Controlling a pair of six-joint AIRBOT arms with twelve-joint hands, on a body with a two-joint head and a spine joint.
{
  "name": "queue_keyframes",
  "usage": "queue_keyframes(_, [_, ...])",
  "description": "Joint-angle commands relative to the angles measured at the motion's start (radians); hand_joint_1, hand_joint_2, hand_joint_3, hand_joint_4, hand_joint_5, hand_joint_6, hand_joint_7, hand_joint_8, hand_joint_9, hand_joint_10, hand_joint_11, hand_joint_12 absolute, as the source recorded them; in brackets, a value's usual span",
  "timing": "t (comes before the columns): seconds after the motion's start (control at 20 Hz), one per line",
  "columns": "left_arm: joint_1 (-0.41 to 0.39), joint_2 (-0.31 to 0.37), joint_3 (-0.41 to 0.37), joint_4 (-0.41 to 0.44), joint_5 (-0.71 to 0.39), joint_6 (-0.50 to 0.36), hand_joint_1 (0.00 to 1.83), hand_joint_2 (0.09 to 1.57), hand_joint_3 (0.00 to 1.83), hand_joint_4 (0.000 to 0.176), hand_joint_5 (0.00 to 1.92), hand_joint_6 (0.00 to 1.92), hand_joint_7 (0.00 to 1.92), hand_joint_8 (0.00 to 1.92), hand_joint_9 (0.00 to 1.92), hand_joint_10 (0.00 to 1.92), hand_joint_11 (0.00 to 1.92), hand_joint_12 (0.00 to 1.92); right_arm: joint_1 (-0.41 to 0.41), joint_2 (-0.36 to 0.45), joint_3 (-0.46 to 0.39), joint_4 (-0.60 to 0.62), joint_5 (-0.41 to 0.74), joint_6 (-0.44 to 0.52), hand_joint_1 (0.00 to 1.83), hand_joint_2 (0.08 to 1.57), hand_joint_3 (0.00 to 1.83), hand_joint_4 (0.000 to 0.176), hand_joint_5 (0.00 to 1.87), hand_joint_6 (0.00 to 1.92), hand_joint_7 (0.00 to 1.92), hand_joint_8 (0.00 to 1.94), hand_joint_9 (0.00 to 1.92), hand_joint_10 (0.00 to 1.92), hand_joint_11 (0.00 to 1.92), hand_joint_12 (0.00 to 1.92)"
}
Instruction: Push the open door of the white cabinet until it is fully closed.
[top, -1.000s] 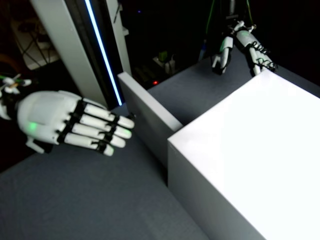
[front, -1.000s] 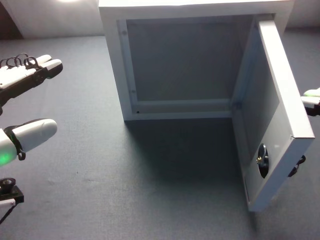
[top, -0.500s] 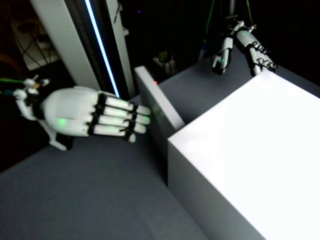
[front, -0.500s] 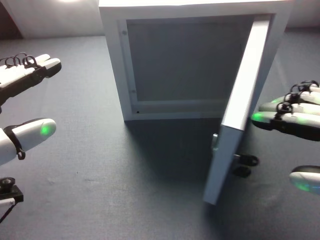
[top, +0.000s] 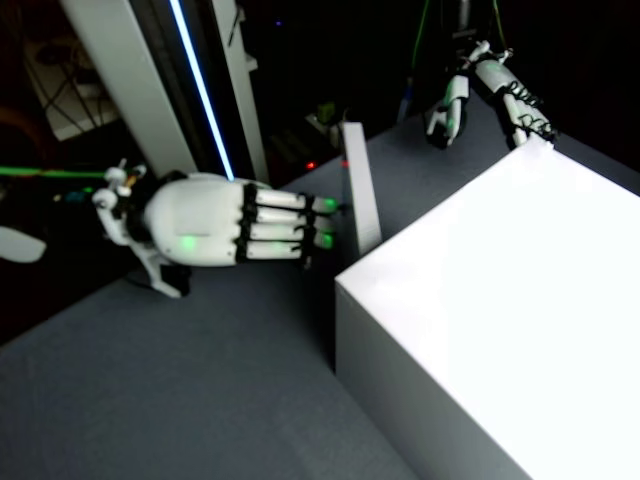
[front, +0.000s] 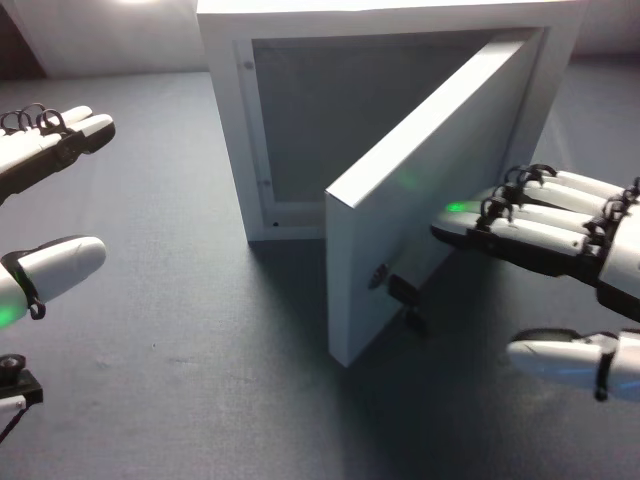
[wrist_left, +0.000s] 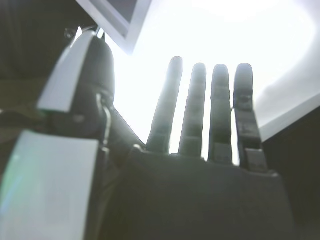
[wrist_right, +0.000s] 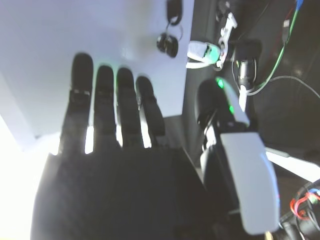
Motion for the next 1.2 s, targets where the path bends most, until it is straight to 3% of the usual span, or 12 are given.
queue_keyframes(0.0, [-0.002,0.0,0.007,-0.022,-0.131,-0.007,0.35,1.32,0.0,0.0,0.2,0.0,0.11,0.0,0.1,0.0,0.0,0.59,0.016,-0.004,0.002,0.002,0.114,0.01,0.4,1.34,0.0,0.0,0.18,0.03,0.22,0.01,0.0,0.69,0.0,1.6])
queue_keyframes(0.15, [0.004,-0.001,0.006,-0.032,-0.139,-0.007,0.4,1.34,0.0,0.0,0.2,0.0,0.11,0.0,0.11,0.0,0.0,0.55,0.051,-0.037,0.021,-0.013,0.096,0.014,0.35,1.35,0.0,0.0,0.16,0.03,0.19,0.0,0.0,0.67,0.0,1.58])
queue_keyframes(0.25, [0.01,-0.001,0.006,-0.039,-0.147,-0.007,0.45,1.34,0.0,0.0,0.18,0.0,0.11,0.0,0.1,0.0,0.0,0.49,0.078,-0.064,0.038,-0.024,0.081,0.019,0.36,1.34,0.0,0.0,0.13,0.02,0.17,0.01,0.01,0.55,0.0,1.3])
queue_keyframes(0.4, [0.016,-0.001,0.005,-0.047,-0.154,-0.007,0.45,1.34,0.0,0.0,0.18,0.0,0.09,0.0,0.08,0.0,0.0,0.45,0.108,-0.091,0.054,-0.039,0.063,0.023,0.4,1.32,0.0,0.0,0.13,0.01,0.15,0.0,0.01,0.46,0.0,1.1])
queue_keyframes(0.55, [0.02,-0.001,0.005,-0.055,-0.162,-0.007,0.46,1.34,0.0,0.0,0.18,0.0,0.09,0.0,0.07,0.0,0.0,0.4,0.14,-0.124,0.073,-0.055,0.043,0.03,0.47,1.3,0.0,0.0,0.17,0.01,0.18,0.0,0.06,0.37,0.0,1.22])
queue_keyframes(0.7, [0.029,0.0,0.003,-0.068,-0.176,-0.007,0.45,1.35,0.0,0.0,0.17,0.0,0.08,0.0,0.07,0.0,0.0,0.41,0.176,-0.154,0.091,-0.075,0.017,0.034,0.58,1.25,0.0,0.0,0.19,0.01,0.21,0.0,0.09,0.34,0.0,1.17])
queue_keyframes(0.75, [0.032,0.0,0.002,-0.073,-0.18,-0.006,0.51,1.36,0.0,0.0,0.19,0.0,0.09,0.0,0.08,0.0,0.0,0.45,0.186,-0.164,0.098,-0.077,0.006,0.034,0.5,1.29,0.01,0.0,0.16,0.01,0.2,0.0,0.09,0.32,0.0,1.17])
queue_keyframes(0.85, [0.039,0.0,0.001,-0.083,-0.189,-0.004,0.58,1.38,0.01,0.0,0.19,0.0,0.1,0.0,0.08,0.0,0.0,0.37,0.202,-0.186,0.115,-0.078,-0.007,0.034,0.53,1.32,0.0,0.0,0.11,0.0,0.14,0.0,0.08,0.23,0.0,1.04])
queue_keyframes(1.0, [0.046,0.0,-0.001,-0.093,-0.198,-0.004,0.61,1.4,0.0,0.0,0.18,0.0,0.09,0.0,0.09,0.0,0.0,0.46,0.224,-0.211,0.137,-0.078,-0.03,0.034,0.51,1.35,0.0,0.0,0.03,0.0,0.09,0.0,0.07,0.09,0.0,0.52])
queue_keyframes(1.05, [0.047,-0.001,-0.001,-0.095,-0.2,-0.004,0.58,1.41,0.01,0.0,0.17,0.0,0.08,0.0,0.09,0.0,0.0,0.46,0.234,-0.22,0.146,-0.077,-0.042,0.034,0.47,1.35,0.0,0.0,0.05,0.0,0.09,0.0,0.08,0.07,0.0,0.55])
queue_keyframes(1.1, [0.048,-0.001,-0.001,-0.095,-0.2,-0.004,0.59,1.42,0.0,0.0,0.17,0.0,0.08,0.0,0.09,0.0,0.0,0.43,0.241,-0.227,0.154,-0.073,-0.054,0.033,0.46,1.36,0.0,0.0,0.05,0.0,0.04,0.01,0.05,0.04,0.0,0.37])
queue_keyframes(1.15, [0.048,-0.001,-0.001,-0.095,-0.2,-0.004,0.58,1.42,0.0,0.0,0.17,0.0,0.08,0.0,0.09,0.0,0.0,0.44,0.247,-0.235,0.163,-0.067,-0.066,0.032,0.48,1.34,0.0,0.0,0.06,0.0,0.04,0.01,0.05,0.03,0.0,0.42])
